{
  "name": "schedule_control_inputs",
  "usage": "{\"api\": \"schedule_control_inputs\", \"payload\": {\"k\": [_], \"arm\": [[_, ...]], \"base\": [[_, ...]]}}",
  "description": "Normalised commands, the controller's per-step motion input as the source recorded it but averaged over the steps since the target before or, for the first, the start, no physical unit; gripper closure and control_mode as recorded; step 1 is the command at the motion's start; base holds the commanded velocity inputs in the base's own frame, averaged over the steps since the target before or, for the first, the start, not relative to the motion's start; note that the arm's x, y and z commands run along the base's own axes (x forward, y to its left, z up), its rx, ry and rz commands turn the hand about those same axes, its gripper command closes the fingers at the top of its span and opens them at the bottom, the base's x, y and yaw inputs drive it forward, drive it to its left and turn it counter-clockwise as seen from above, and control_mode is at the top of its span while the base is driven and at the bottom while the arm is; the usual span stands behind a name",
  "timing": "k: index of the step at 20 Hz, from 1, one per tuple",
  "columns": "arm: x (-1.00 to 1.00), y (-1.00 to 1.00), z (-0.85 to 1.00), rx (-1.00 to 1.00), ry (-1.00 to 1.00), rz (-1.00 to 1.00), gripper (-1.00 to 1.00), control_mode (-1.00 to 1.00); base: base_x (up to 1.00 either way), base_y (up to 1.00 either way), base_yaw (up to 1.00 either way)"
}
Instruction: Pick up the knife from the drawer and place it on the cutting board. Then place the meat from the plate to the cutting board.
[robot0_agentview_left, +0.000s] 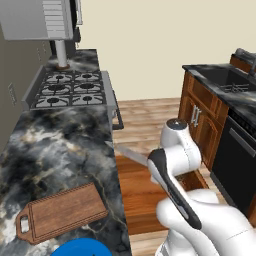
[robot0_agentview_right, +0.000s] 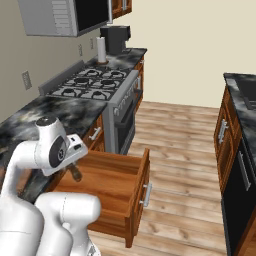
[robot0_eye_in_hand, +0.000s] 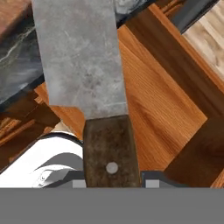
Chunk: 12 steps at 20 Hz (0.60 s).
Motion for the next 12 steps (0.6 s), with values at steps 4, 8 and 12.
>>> {"api": "schedule_control_inputs", "payload": {"k": [4, 8, 12], "arm": [[-0.43, 0.90, 0.81, -0.11, 0.00, 0.28, 1.00, -1.00], [-0.25, 0.95, 0.77, -0.11, 0.00, 0.28, 1.00, -1.00], [0.00, 0.98, 0.10, -0.11, 0.00, 0.35, 1.00, -1.00]], "base": [[0.00, 0.00, 0.00], [0.00, 0.00, 0.00], [0.00, 0.00, 0.00]]}}
